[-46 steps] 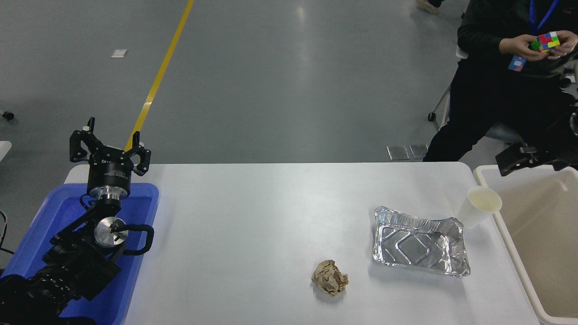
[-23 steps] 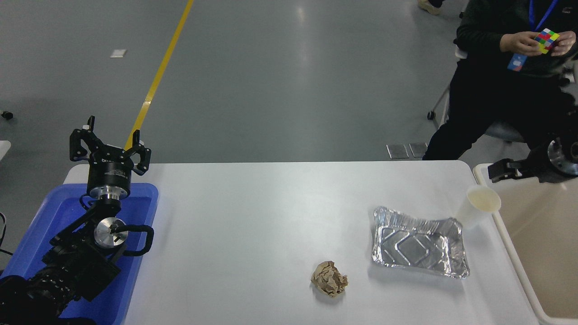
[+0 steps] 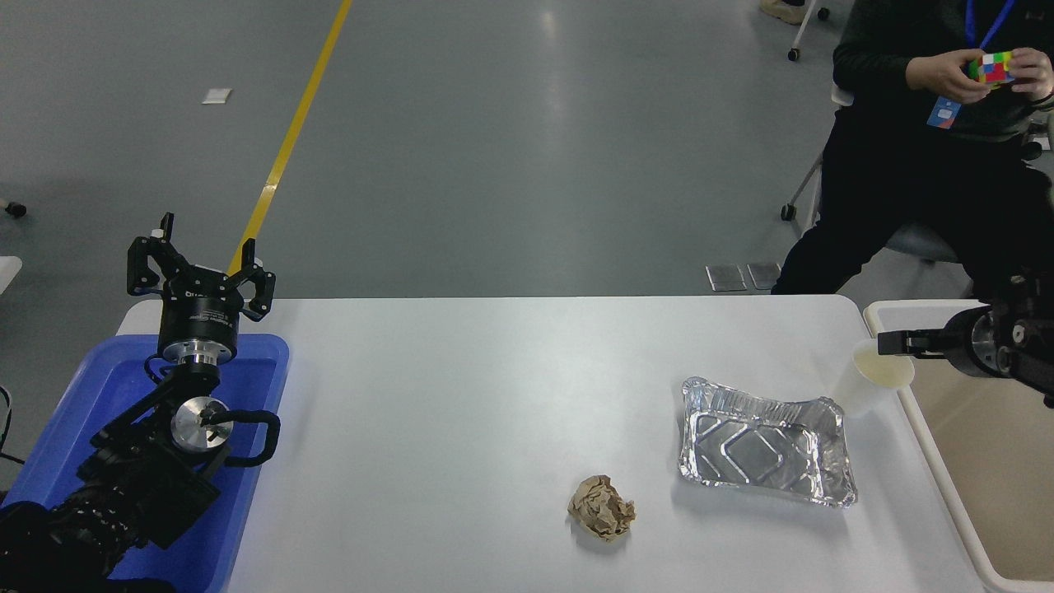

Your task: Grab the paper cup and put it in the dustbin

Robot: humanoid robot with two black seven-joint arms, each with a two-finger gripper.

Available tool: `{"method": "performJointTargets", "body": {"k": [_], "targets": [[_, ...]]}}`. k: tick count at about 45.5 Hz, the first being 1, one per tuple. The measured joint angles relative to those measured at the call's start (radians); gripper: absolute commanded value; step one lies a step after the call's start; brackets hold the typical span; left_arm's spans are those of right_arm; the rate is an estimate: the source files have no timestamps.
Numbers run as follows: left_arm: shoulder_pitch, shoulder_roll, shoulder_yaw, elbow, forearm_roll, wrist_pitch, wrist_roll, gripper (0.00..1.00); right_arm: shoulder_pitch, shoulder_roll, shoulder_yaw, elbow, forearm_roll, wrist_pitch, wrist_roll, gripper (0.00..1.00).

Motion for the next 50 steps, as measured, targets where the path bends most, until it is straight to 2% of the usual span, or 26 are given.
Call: {"method": "performJointTargets", "body": {"k": [17, 25, 39, 41, 50], "targets": [[0.0, 0.0, 0.0, 0.0, 0.0, 0.0, 0.0, 0.99, -0.054, 0.02, 0.008, -0.036, 0.004, -0.054, 0.012, 0.96], [0.0, 0.0, 0.0, 0.0, 0.0, 0.0, 0.0, 0.99, -0.061, 0.025, 0.015, -0.037, 0.01, -0.061, 0.013, 0.8], [0.0, 0.0, 0.0, 0.0, 0.0, 0.0, 0.0, 0.99, -0.075, 0.038, 0.038, -0.037, 0.015, -0.063, 0.014, 0.77], [0.0, 0.0, 0.0, 0.0, 0.0, 0.0, 0.0, 0.99, -0.078, 0.041, 0.04, -0.037, 0.015, -0.063, 0.014, 0.73], [0.0, -0.001, 0.0, 0.0, 0.0, 0.0, 0.0, 0.99, -0.085, 0.048, 0.046, -0.036, 0.014, -0.061, 0.012, 0.44]]}}
